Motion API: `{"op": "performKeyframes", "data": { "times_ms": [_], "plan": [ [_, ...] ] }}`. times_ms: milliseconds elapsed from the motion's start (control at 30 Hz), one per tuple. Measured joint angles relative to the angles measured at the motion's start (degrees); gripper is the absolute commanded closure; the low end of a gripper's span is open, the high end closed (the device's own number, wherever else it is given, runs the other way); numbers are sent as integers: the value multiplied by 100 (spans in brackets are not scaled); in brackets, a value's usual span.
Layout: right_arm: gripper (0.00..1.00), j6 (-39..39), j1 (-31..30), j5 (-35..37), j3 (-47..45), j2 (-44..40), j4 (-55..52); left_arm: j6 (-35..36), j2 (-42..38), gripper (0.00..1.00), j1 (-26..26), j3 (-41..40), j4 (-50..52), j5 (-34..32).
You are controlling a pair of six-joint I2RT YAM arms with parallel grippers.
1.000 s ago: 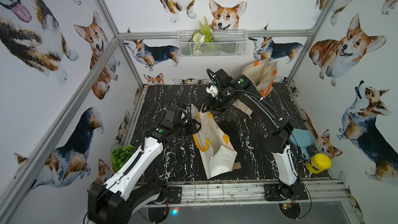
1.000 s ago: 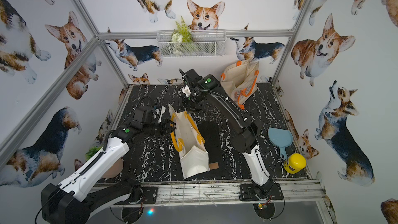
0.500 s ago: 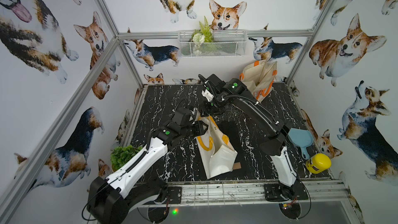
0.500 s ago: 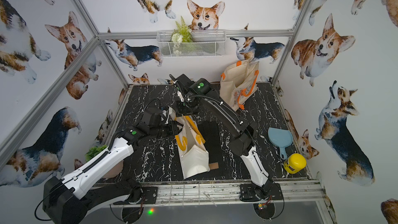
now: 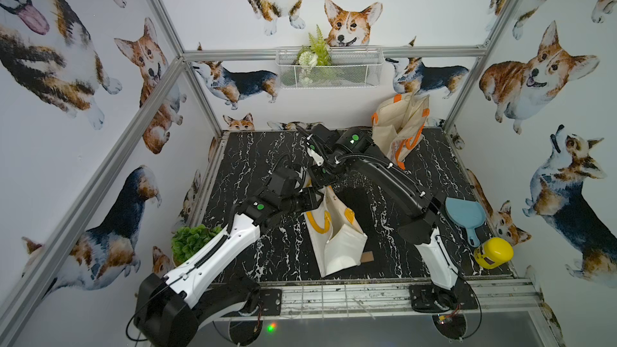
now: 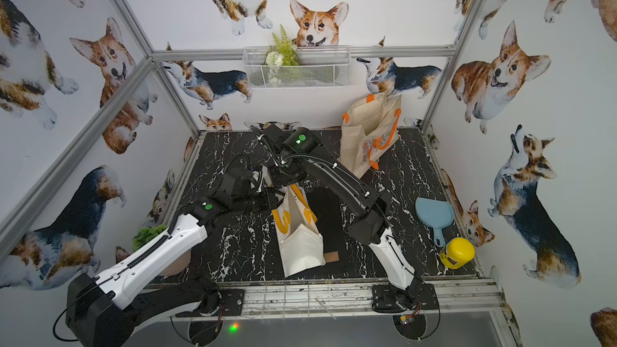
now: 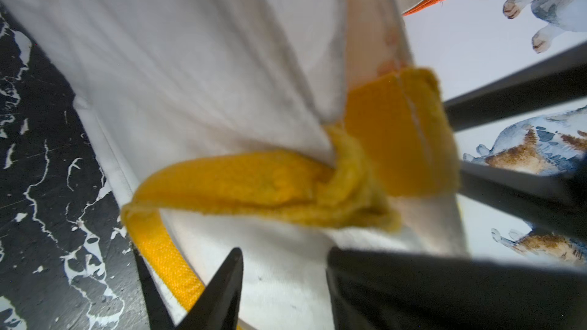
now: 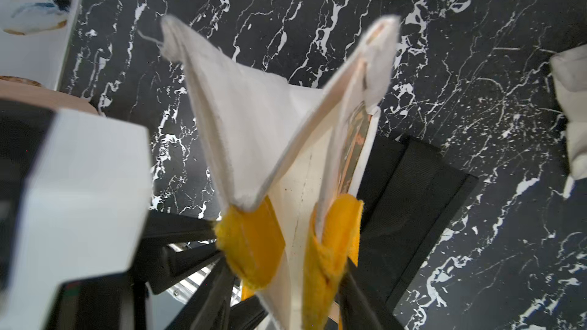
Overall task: Put away the canvas bag
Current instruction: Press the canvas bag.
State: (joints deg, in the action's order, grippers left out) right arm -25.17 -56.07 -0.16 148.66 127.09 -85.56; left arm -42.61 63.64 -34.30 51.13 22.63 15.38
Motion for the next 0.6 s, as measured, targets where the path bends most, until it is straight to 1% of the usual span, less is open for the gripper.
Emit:
{"op": "performKeyframes", "data": {
  "times_ms": [33, 67, 133, 167, 233, 267, 367, 467, 600],
  "plan": [
    [49, 28, -20, 57, -2, 9, -42, 2, -20, 53, 0, 7, 35, -15],
    [53, 68, -46, 114, -24, 9, -66, 7, -44, 53, 0, 17, 63, -17],
    [65, 101, -70, 181, -114, 2, -87, 46, -79, 53, 0, 39, 90, -31],
    [75, 109, -79, 197, -195, -7, -98, 66, -98, 53, 0, 66, 116, -35],
    [99, 120, -81, 229, -361, -50, -136, 120, -142, 53, 0, 142, 175, -46],
    [100, 133, -81, 243, -439, -94, -138, 177, -175, 53, 0, 192, 225, -68],
    [100, 184, -33, 229, -570, -258, -142, 326, -404, 53, 0, 356, 549, -116],
    [100, 282, 149, -98, -479, -398, -236, 470, -835, 52, 0, 472, 953, -267],
    [100, 577, 614, -612, -190, -763, -444, 597, -1410, 50, 13, 647, 1427, -402]
  ]
}}
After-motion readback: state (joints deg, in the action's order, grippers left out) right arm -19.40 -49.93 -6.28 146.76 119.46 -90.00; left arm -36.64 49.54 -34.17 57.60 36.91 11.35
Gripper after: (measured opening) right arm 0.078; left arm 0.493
